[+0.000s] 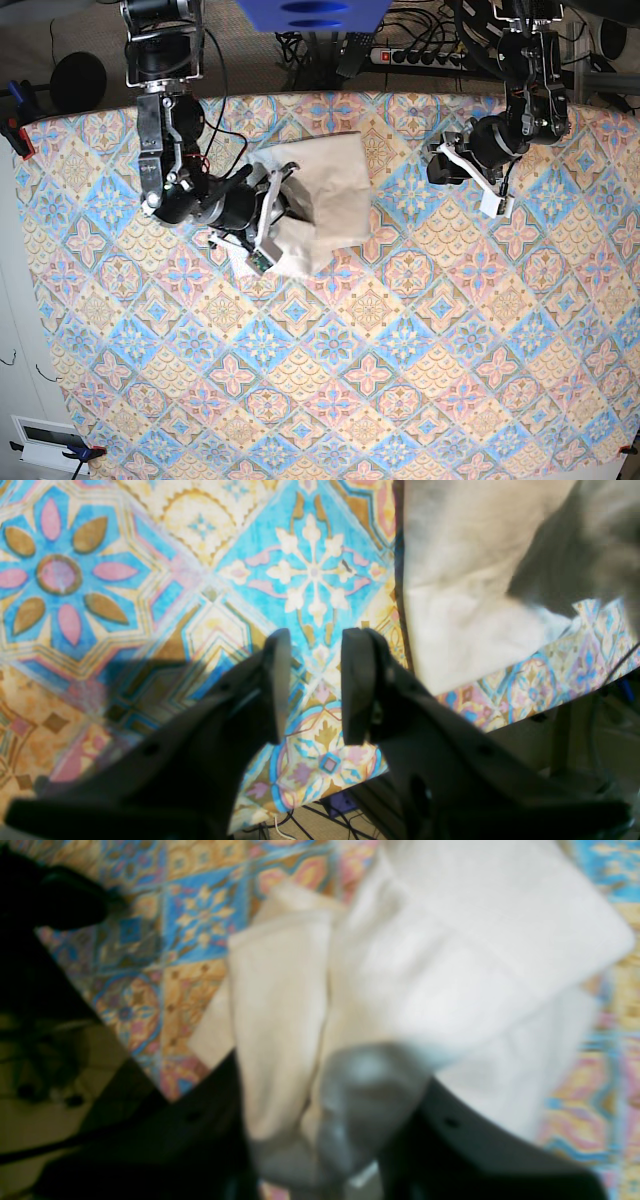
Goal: Fold the T-shirt properly
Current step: 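Lift the hem end with the right gripper and fold it over the collar fold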
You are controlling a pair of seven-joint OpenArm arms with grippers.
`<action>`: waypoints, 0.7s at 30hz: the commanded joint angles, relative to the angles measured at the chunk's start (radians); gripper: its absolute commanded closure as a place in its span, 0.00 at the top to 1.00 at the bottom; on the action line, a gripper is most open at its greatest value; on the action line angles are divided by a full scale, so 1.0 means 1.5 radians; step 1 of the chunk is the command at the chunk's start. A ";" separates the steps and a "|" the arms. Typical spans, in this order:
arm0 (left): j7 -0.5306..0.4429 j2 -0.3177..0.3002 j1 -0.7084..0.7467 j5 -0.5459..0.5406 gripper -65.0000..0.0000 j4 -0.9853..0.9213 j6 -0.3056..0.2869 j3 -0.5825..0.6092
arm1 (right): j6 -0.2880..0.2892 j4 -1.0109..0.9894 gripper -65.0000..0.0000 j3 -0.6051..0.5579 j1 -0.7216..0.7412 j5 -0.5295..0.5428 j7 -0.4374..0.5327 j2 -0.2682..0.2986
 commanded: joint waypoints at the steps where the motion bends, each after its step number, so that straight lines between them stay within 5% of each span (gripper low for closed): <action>1: -0.009 -0.005 -0.004 -0.010 0.25 0.010 -0.004 -0.002 | 0.002 0.000 0.00 -0.015 0.016 0.016 0.016 -0.001; 7: -0.011 -0.004 -0.003 -0.010 0.25 0.010 -0.004 -0.002 | 0.002 -0.015 0.01 -0.112 0.079 0.016 0.059 -0.001; 15: -0.011 -0.004 -0.002 -0.010 0.25 0.010 -0.004 -0.002 | 0.002 -0.045 0.37 -0.194 0.096 0.015 0.081 -0.001; 21: -0.011 -0.004 -0.002 -0.010 0.25 0.010 -0.005 -0.002 | 0.002 -0.039 0.42 -0.193 0.100 0.015 0.081 0.005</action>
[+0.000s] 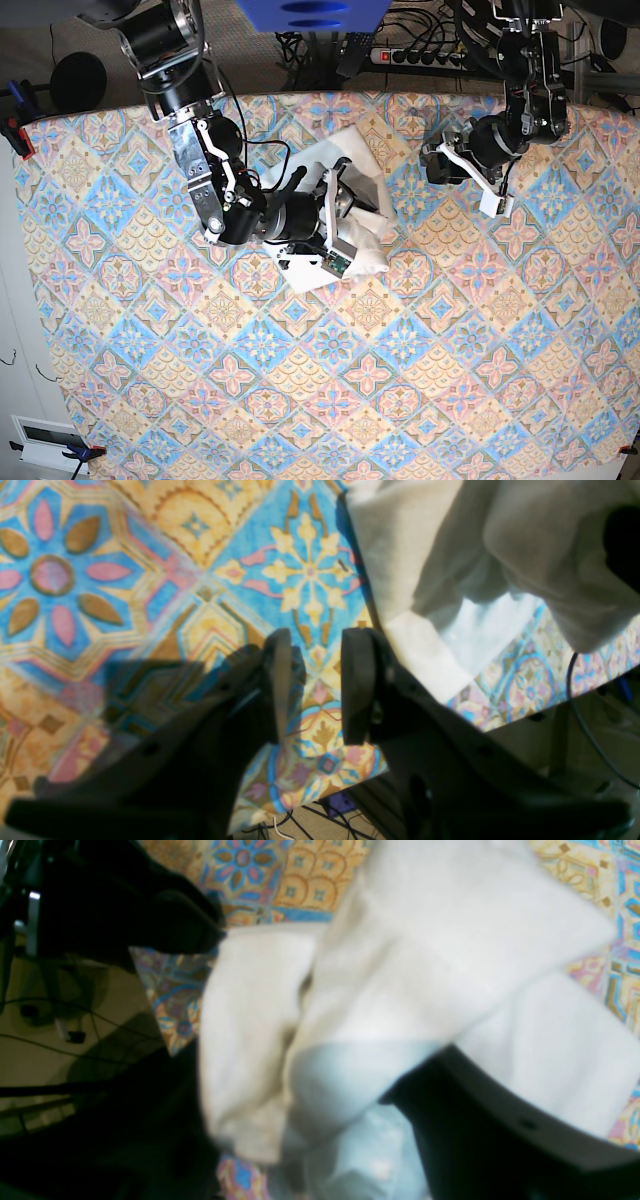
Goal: Fold the T-shirt properly
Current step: 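Lift the hem end with the right gripper and fold it over the collar fold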
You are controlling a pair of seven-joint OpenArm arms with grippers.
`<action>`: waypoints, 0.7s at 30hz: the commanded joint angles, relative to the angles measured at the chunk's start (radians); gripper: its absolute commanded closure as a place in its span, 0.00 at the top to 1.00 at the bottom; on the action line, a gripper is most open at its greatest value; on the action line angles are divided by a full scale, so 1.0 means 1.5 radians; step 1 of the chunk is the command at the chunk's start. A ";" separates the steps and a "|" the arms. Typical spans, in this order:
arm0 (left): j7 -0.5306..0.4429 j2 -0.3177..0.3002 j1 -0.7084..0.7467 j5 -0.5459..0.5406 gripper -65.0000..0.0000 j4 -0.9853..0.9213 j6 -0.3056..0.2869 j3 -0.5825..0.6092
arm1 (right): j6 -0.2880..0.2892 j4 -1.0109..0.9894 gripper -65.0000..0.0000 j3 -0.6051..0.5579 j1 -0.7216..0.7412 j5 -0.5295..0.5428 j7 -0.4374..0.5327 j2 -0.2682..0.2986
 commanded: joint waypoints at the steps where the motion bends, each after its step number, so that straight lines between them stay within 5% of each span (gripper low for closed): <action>1: -0.010 -0.005 -0.004 -0.010 0.25 0.010 -0.005 -0.002 | 0.002 0.024 0.42 0.002 0.011 0.011 0.015 -0.001; 21: -0.010 -0.006 -0.003 -0.013 0.25 0.010 -0.005 0.002 | 0.002 0.104 0.42 0.006 0.013 -0.011 0.015 -0.001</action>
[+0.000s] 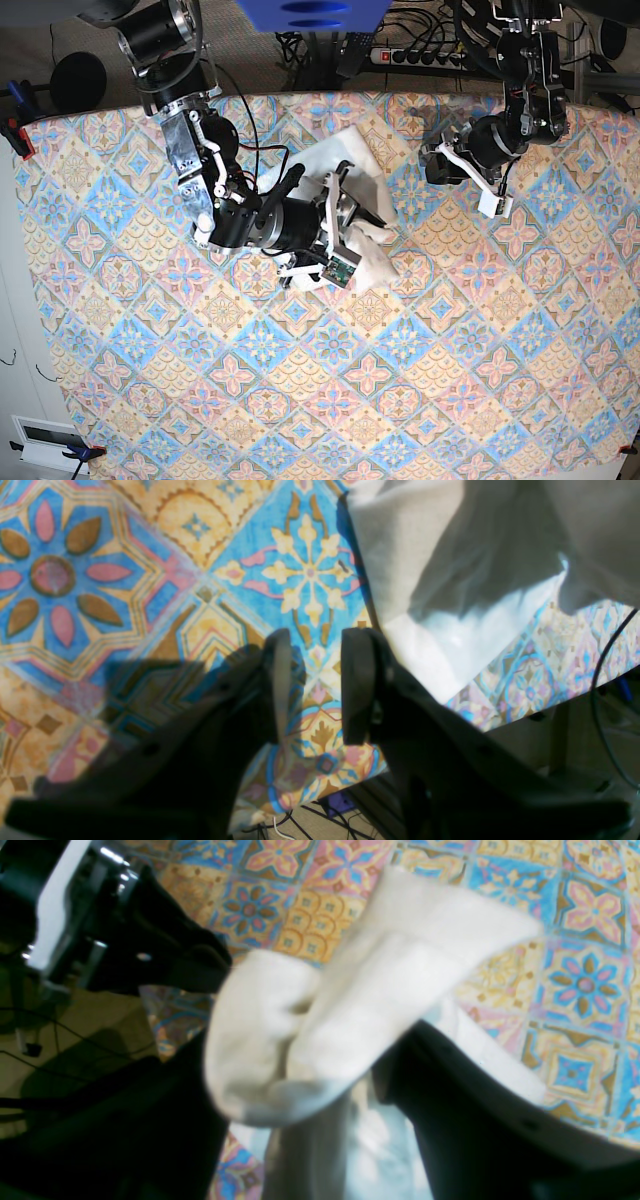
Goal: Fold the T-shirt properly
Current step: 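Lift the hem end with the right gripper and fold it over the collar fold, then press the folded bundle with the right gripper and move the left gripper toward it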
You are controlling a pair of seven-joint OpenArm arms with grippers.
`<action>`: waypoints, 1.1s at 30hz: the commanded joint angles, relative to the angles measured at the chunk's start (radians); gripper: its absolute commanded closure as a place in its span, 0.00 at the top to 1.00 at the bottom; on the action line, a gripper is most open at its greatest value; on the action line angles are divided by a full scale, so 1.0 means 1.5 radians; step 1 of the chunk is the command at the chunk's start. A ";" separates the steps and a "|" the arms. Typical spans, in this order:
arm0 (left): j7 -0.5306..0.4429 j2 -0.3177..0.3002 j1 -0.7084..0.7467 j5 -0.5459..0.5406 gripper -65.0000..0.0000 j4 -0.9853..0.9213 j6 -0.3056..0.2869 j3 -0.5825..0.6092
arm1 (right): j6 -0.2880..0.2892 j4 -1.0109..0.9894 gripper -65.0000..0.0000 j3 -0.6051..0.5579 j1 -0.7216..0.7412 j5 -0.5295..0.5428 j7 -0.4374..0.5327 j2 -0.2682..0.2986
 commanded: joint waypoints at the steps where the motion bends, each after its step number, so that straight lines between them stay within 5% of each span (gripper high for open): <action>1: -0.009 -0.006 -0.004 -0.011 0.25 0.010 -0.005 -0.001 | 0.002 -0.001 0.42 0.003 0.022 -0.015 0.014 -0.004; 7: -0.009 -0.006 -0.003 -0.012 0.25 0.010 -0.005 -0.001 | 0.002 -0.010 0.46 0.001 0.036 -0.102 0.012 -0.005; 15: -0.008 -0.005 -0.003 -0.012 0.25 0.011 -0.005 -0.001 | 0.002 -0.007 0.79 -0.003 0.036 -0.052 0.014 -0.004; 23: -0.008 -0.005 -0.002 -0.013 0.25 0.011 -0.005 -0.001 | 0.002 -0.002 0.79 0.013 0.036 -0.021 0.016 0.004; 30: -0.008 -0.005 -0.002 -0.013 0.25 0.012 -0.005 0.000 | 0.002 -0.039 0.79 0.203 0.036 0.026 0.038 0.003; 33: -0.008 -0.005 -0.005 -0.013 0.25 0.012 -0.005 0.000 | 0.002 -0.077 0.79 0.226 0.036 0.065 0.040 0.003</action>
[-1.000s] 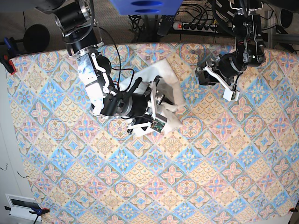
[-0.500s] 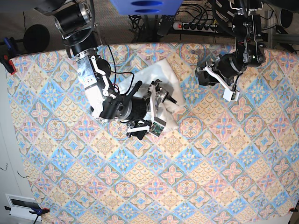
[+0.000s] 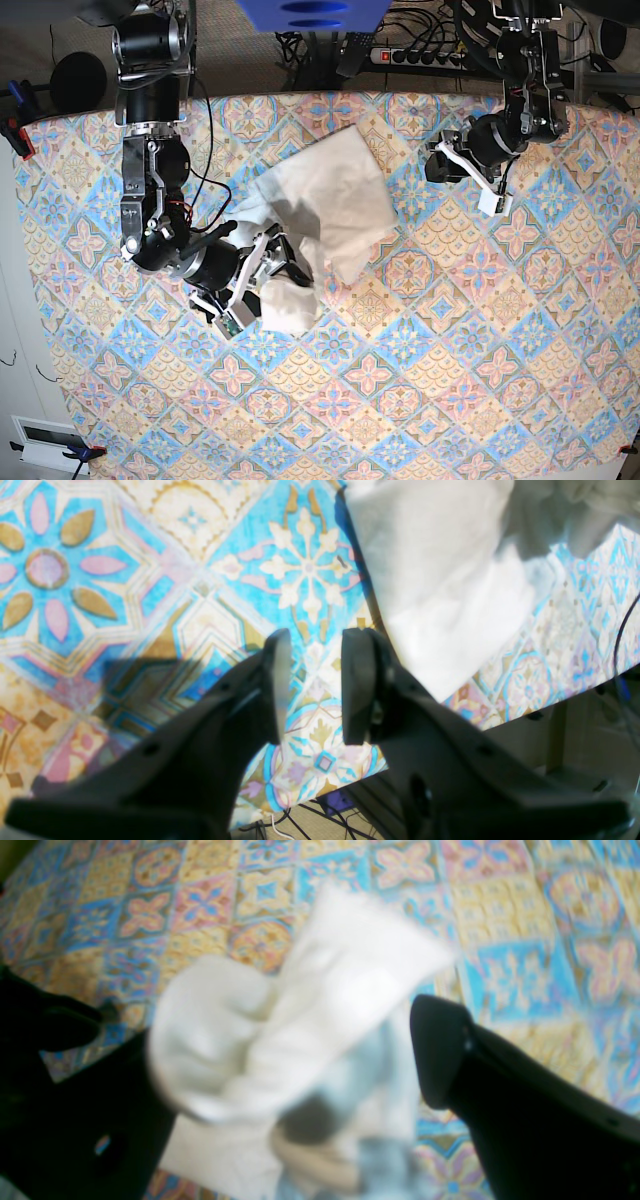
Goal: Fold the T-shirt properly
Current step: 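Press the folded bundle with the right gripper and move the left gripper toward it, then grasp the bundle edge with the left gripper while the right gripper holds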
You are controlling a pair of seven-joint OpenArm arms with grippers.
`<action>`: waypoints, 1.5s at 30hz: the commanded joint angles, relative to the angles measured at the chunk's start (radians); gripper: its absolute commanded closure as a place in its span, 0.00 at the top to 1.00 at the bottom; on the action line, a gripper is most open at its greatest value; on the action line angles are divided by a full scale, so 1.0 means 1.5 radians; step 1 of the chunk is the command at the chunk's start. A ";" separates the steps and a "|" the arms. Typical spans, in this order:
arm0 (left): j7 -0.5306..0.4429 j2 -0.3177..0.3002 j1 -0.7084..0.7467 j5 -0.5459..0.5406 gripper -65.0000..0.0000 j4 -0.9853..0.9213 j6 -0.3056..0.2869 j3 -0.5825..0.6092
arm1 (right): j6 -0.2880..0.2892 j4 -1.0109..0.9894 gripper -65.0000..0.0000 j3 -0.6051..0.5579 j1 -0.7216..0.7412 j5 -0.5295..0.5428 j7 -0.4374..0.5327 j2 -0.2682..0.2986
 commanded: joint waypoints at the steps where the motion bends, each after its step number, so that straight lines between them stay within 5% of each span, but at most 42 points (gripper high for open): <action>1: -0.009 -0.005 -0.005 -0.010 0.25 0.012 -0.005 0.000 | 0.010 0.009 0.79 -0.006 0.013 0.028 0.018 -0.008; 6: -0.009 -0.004 -0.007 -0.010 0.25 0.012 -0.005 0.000 | 0.010 0.011 0.78 -0.042 0.008 0.030 0.018 -0.008; 15: -0.009 -0.004 -0.006 -0.010 0.25 0.012 -0.005 -0.001 | 0.010 0.031 0.62 -0.172 0.009 0.028 0.020 -0.008; 26: -0.009 -0.004 0.041 -0.012 0.25 0.151 -0.040 0.004 | 0.010 0.024 0.62 -0.047 0.012 0.026 0.020 -0.008; 32: -0.008 0.033 0.024 -0.004 0.14 0.154 -0.038 0.056 | 0.010 0.017 0.62 -0.042 0.009 -0.053 0.020 -0.007; 39: -0.008 0.074 0.031 -0.005 0.34 0.136 0.004 0.097 | 0.010 0.017 0.62 -0.043 0.008 -0.074 0.020 0.002; 45: -0.010 0.086 0.020 0.048 0.37 0.128 0.004 0.104 | 0.010 0.017 0.62 -0.042 0.009 -0.073 0.020 0.002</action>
